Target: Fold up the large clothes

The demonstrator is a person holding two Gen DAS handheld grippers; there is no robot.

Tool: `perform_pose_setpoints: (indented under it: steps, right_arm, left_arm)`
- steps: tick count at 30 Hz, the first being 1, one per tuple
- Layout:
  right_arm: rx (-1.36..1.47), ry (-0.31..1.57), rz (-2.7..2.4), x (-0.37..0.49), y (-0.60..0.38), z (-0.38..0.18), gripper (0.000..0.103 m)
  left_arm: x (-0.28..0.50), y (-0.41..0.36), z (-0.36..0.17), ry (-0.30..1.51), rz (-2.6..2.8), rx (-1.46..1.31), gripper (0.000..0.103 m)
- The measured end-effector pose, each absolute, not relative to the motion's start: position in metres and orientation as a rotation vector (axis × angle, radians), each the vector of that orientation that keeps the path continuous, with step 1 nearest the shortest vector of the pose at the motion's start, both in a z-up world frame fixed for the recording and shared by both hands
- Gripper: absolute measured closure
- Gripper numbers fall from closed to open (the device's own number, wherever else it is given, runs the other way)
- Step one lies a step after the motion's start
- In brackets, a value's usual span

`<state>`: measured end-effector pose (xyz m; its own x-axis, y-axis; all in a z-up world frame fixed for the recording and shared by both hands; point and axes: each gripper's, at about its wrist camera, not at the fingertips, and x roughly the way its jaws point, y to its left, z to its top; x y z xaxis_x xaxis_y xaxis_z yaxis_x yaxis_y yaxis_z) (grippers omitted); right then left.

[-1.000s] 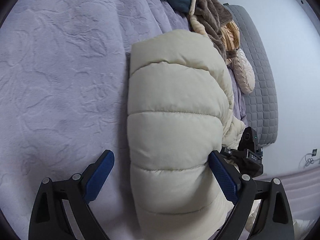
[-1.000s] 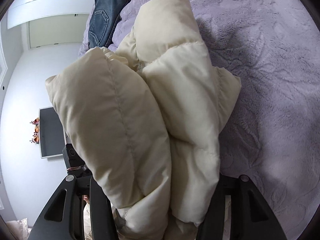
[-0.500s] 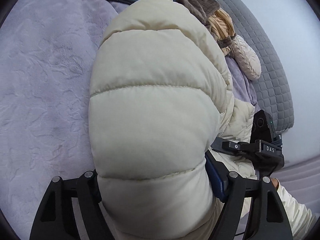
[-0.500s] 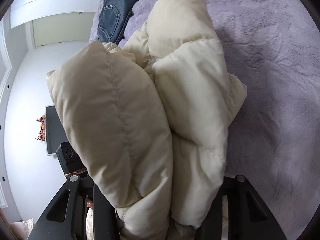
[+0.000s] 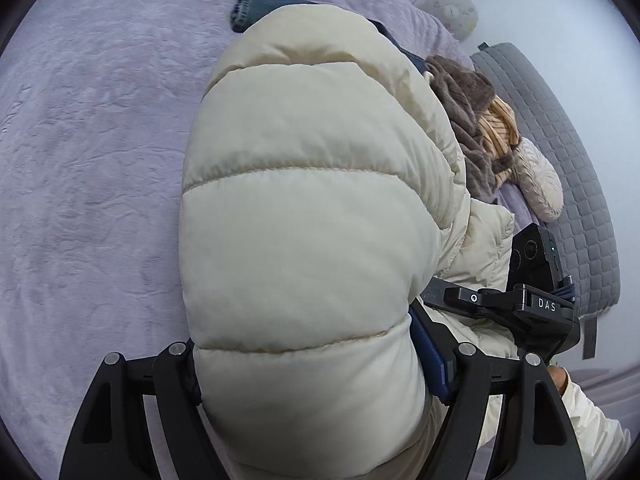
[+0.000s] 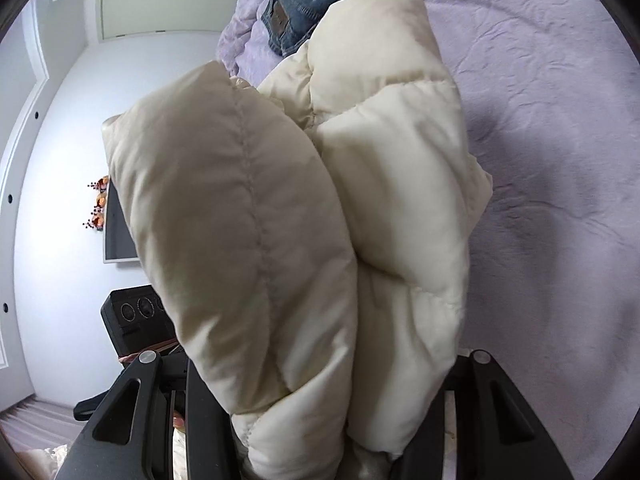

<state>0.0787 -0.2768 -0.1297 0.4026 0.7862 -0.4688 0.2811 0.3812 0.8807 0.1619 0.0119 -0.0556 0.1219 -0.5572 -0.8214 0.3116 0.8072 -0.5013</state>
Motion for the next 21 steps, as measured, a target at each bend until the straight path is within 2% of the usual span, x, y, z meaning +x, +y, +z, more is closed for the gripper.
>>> perform_pose_setpoints:
  steps: [11,16,21]
  right_arm:
    - [1.125,1.253,0.457,0.136,-0.202,-0.164,0.056]
    - [1.022,1.318,0.378,0.142,-0.197,-0.163,0.048]
    - [0.885,1.330,0.268,0.131,-0.218,-0.135,0.042]
  left_arm:
    - [0.203,0.099,-0.115,1.331,-0.466,-0.251,0.021]
    - [0.201,0.104,-0.148,1.348,-0.443,-0.278,0.012]
    - [0.196,0.099,-0.151,1.341,-0.441,-0.267,0.010]
